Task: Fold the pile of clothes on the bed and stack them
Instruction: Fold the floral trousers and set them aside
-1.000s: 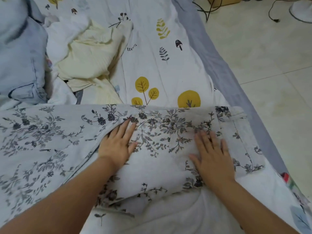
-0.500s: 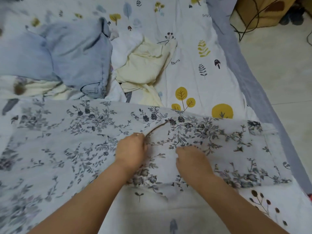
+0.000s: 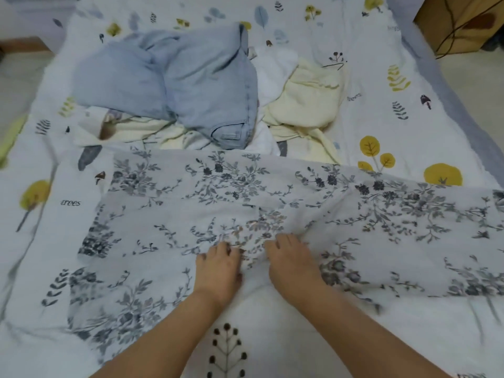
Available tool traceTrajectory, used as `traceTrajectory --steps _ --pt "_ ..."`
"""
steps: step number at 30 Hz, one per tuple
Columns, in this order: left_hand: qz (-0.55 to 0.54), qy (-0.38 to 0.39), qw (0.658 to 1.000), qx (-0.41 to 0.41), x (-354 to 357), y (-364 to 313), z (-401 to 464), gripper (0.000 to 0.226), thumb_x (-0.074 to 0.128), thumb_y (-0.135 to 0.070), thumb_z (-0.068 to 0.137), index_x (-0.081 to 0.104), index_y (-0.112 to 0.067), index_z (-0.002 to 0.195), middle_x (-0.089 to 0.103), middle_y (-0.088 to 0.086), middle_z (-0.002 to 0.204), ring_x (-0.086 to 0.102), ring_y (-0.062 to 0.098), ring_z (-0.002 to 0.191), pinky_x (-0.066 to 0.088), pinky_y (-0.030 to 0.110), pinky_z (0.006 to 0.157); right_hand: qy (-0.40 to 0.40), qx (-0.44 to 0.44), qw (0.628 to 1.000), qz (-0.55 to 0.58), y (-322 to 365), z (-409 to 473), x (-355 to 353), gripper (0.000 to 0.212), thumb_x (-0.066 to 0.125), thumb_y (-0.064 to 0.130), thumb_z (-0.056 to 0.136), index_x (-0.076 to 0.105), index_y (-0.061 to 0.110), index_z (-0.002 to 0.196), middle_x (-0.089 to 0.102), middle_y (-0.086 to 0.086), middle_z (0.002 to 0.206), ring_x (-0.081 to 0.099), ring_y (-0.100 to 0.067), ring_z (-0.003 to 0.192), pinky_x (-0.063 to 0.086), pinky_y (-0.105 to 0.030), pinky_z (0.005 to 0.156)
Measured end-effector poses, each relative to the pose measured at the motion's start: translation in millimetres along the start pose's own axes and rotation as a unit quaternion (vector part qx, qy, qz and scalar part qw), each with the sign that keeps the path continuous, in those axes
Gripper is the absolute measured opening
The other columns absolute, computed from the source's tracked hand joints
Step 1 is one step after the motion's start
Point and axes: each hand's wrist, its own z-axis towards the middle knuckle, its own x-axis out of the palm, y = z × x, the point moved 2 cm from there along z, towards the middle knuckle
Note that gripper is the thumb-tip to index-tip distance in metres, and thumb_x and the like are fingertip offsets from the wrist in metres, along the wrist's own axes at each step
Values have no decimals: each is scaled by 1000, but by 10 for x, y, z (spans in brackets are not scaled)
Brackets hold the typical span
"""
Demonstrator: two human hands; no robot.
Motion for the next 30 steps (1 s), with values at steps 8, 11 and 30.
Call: traceTrajectory --steps 8,11,30 --pt "-143 -64 982 109 -339 564 5 22 46 -27 93 45 -16 112 61 8 105 58 28 94 39 33 71 -5 60 997 -52 542 332 -4 38 38 14 96 36 21 133 40 -8 142 21 -24 140 -6 -54 113" --pt "-50 23 989 137 -398 767 -45 21 52 -21 86 48 -20 106 60 4 106 57 25 96 38 30 66 -28 73 995 -67 592 464 -198 34 34 9 94 41 21 125 60 -1 112 48 -22 116 -3 -55 113" --pt "-134 -135 967 -169 -1106 2636 1305 42 63 -23 85 47 -5 119 58 20 112 55 38 102 45 42 78 -84 138 987 -2 145 1902 -554 43 51 45 91 44 16 121 56 -7 115 49 -28 109 37 -41 90"
